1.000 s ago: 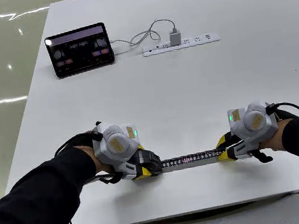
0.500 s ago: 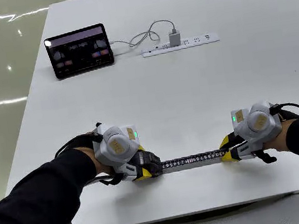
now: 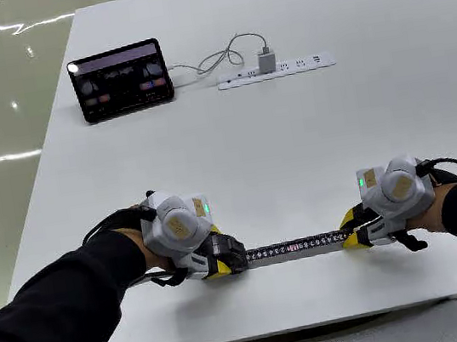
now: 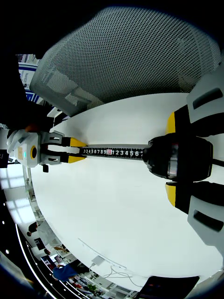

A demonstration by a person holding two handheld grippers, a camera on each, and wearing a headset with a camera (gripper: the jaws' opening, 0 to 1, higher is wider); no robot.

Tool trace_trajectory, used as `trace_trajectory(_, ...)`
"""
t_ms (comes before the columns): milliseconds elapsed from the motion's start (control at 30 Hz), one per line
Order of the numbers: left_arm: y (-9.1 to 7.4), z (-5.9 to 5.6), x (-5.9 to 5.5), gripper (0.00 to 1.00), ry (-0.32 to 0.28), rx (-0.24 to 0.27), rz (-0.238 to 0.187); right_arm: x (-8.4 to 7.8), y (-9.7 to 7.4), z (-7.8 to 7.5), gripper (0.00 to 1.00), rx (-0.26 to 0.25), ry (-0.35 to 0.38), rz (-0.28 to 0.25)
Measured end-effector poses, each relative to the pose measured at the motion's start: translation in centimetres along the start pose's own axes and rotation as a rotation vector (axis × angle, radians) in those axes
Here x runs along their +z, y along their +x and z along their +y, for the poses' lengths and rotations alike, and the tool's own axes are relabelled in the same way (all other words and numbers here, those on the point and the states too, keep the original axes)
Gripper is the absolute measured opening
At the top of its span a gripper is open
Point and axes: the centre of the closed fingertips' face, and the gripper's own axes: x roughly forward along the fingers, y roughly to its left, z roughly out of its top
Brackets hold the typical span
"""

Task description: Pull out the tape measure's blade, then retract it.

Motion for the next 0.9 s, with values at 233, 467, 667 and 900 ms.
trace_trajectory(233,0.0,0.0,0.0,0.32,0.000,0.001,0.001,-0.2,-0.2,0.0,0.11,-0.003,0.001,0.001)
trace_trajectory(467,0.0,0.0,0.0,0.32,0.001,0.000,0.007,-0.5,-0.4,-0.1,0.11,-0.006,0.008,0.000)
trace_trajectory(667,0.0,0.0,0.0,0.32,-0.001,0.000,0.004,-0.9,-0.7,-0.3,0.11,-0.008,0.010,0.007)
trace_trajectory(900,-0.1,0.0,0.0,0.32,-0.002,0.001,0.004,-1.4,-1.1,-0.5,0.11,-0.008,0.015,0.013)
